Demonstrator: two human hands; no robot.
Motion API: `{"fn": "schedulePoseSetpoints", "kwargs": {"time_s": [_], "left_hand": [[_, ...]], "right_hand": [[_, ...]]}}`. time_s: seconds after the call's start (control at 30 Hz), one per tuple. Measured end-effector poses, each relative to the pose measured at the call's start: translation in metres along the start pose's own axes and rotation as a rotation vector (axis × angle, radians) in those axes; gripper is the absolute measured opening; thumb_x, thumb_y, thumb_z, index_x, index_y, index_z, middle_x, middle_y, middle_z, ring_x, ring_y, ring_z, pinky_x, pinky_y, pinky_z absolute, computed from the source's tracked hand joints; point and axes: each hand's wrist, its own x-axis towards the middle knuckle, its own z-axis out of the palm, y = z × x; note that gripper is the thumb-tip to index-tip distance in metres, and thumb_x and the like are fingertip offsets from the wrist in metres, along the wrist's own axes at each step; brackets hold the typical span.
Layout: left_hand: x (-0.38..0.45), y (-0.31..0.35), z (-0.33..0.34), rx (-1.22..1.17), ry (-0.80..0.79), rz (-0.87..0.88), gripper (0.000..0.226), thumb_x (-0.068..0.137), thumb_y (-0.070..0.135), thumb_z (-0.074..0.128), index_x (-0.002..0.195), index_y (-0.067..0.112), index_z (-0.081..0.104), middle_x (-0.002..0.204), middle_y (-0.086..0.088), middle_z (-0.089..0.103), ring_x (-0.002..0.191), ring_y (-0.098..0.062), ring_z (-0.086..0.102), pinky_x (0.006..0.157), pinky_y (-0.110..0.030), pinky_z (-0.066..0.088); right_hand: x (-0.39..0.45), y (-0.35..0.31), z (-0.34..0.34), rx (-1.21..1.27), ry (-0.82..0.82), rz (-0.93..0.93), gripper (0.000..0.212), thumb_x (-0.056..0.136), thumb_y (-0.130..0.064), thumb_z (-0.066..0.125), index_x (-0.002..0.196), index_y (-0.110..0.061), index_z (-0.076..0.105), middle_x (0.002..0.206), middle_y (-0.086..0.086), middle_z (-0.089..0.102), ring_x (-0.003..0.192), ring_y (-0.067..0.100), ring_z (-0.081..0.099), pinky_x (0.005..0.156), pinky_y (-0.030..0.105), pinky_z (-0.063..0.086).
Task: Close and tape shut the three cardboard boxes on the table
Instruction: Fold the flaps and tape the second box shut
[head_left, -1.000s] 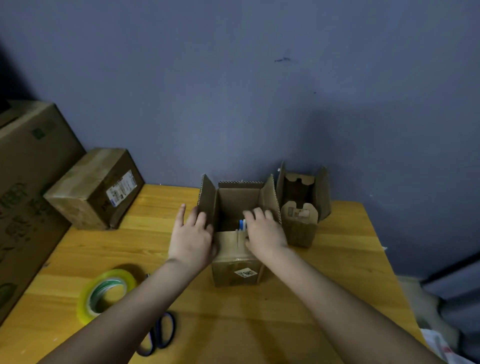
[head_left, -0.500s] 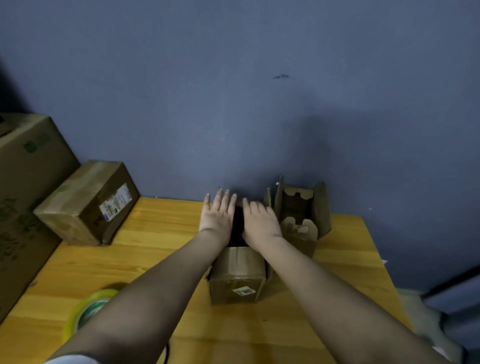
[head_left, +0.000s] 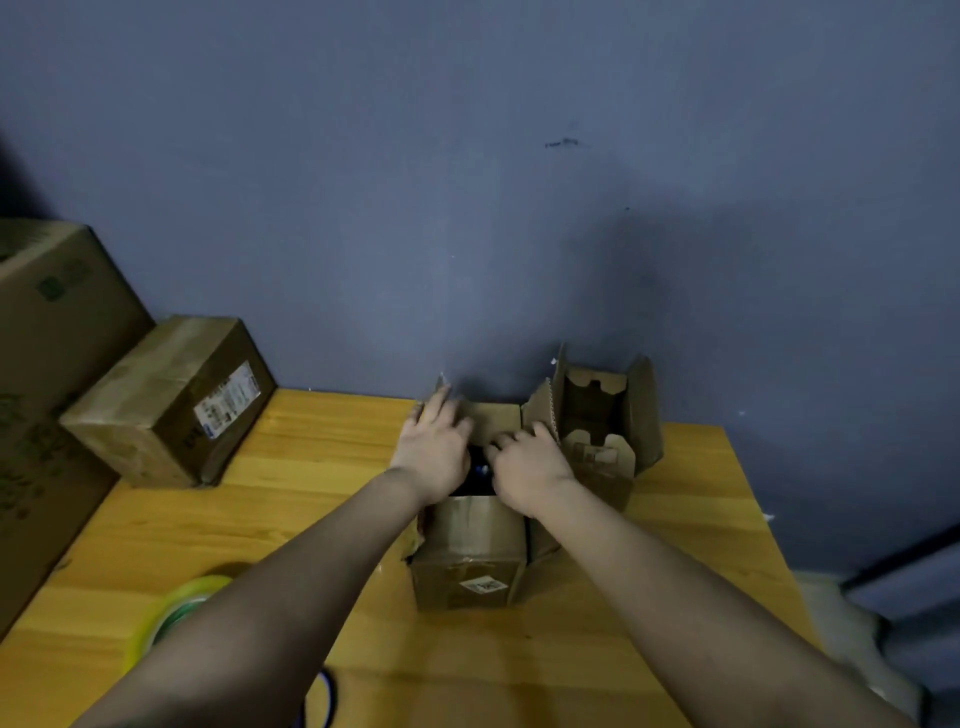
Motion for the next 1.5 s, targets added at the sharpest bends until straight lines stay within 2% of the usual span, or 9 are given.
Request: {"fn": "schedulePoseSetpoints", "kwargs": {"time_s": [0.1, 0.23, 0.4, 0.57, 0.77, 0.93, 1.13, 1.33, 1.5], "left_hand": [[-0.009, -0.001, 0.006, -0.547, 0.314, -0.128, 0.066, 0.088, 0.013, 0.054, 0.147, 0.017, 0.025, 0.153, -0.011, 0.020, 0.143, -0.028, 0.018, 0.113, -0.043, 0.029], [-0.024, -0.006, 0.010, -1.212, 0.219, -0.434, 0.075, 0.091, 0.017, 0.059, 0.151, 0.018, 0.014, 0.154, -0.008, 0.020, 0.141, -0.027, 0.026, 0.115, -0.043, 0.027], [-0.055, -0.004, 0.026, -1.495, 0.021, -0.405, 0.069, 0.097, 0.023, 0.051, 0.152, 0.029, 0.010, 0.154, -0.002, 0.025, 0.137, -0.023, 0.030, 0.111, -0.040, 0.033], [-0.063, 0.000, 0.036, -1.395, -0.057, -0.277, 0.066, 0.097, 0.038, 0.040, 0.152, 0.033, 0.004, 0.159, 0.005, 0.009, 0.144, -0.016, 0.014, 0.116, -0.037, 0.020], [-0.057, 0.009, 0.051, -0.934, -0.176, -0.266, 0.068, 0.092, 0.057, 0.033, 0.147, 0.049, -0.007, 0.157, 0.012, -0.022, 0.147, -0.028, 0.003, 0.117, -0.046, 0.018], [-0.057, 0.010, 0.056, -0.883, -0.122, -0.267, 0.052, 0.101, 0.040, 0.026, 0.149, 0.047, 0.005, 0.158, 0.012, -0.019, 0.147, -0.025, 0.007, 0.117, -0.041, 0.017], [-0.063, 0.005, 0.064, -1.039, -0.005, -0.292, 0.074, 0.095, 0.018, 0.052, 0.153, 0.023, 0.007, 0.159, 0.004, -0.008, 0.146, -0.020, 0.007, 0.113, -0.027, 0.015], [-0.072, 0.008, 0.070, -1.377, 0.067, -0.407, 0.076, 0.095, 0.023, 0.056, 0.153, 0.027, 0.007, 0.151, -0.001, 0.028, 0.126, -0.008, 0.033, 0.099, -0.023, 0.036], [-0.070, 0.015, 0.072, -1.267, 0.102, -0.467, 0.071, 0.098, 0.029, 0.050, 0.153, 0.030, 0.005, 0.149, -0.003, 0.036, 0.125, -0.014, 0.042, 0.095, -0.024, 0.038]], "right_hand": [[-0.015, 0.003, -0.005, 0.259, 0.388, 0.114, 0.034, 0.095, -0.028, 0.047, 0.126, -0.018, 0.056, 0.130, 0.002, 0.058, 0.127, 0.021, 0.045, 0.108, 0.040, 0.028], [-0.039, 0.004, 0.000, 1.066, 0.710, 0.518, 0.053, 0.091, -0.019, 0.059, 0.140, -0.025, 0.041, 0.140, -0.006, 0.046, 0.131, 0.012, 0.041, 0.105, 0.033, 0.040], [-0.055, -0.003, 0.015, 1.806, 0.333, 0.495, 0.053, 0.099, -0.019, 0.048, 0.148, -0.023, 0.028, 0.151, -0.001, 0.036, 0.136, 0.018, 0.036, 0.101, 0.029, 0.033], [-0.054, -0.027, 0.031, 1.831, 0.187, 0.322, 0.052, 0.103, -0.027, 0.038, 0.151, -0.034, 0.018, 0.159, -0.007, 0.017, 0.145, 0.015, 0.019, 0.117, 0.038, 0.021], [-0.044, -0.044, 0.038, 1.307, 0.093, 0.308, 0.061, 0.100, -0.050, 0.034, 0.152, -0.039, 0.005, 0.160, -0.015, -0.009, 0.148, 0.016, -0.001, 0.120, 0.045, 0.011], [-0.044, -0.042, 0.044, 1.171, 0.053, 0.287, 0.051, 0.103, -0.047, 0.023, 0.152, -0.040, 0.010, 0.159, -0.019, -0.011, 0.148, 0.012, -0.004, 0.118, 0.040, 0.012], [-0.048, -0.045, 0.055, 1.199, 0.211, 0.300, 0.056, 0.103, -0.030, 0.039, 0.153, -0.030, 0.015, 0.160, -0.018, -0.004, 0.147, 0.013, 0.010, 0.111, 0.030, 0.024], [-0.053, -0.051, 0.057, 1.454, 0.202, 0.452, 0.070, 0.099, -0.035, 0.046, 0.153, -0.030, 0.001, 0.159, -0.002, 0.017, 0.137, 0.020, 0.034, 0.098, 0.029, 0.037], [-0.061, -0.051, 0.064, 1.305, 0.158, 0.424, 0.065, 0.101, -0.041, 0.038, 0.154, -0.031, 0.001, 0.160, -0.004, 0.018, 0.131, 0.021, 0.042, 0.090, 0.027, 0.041]]}}
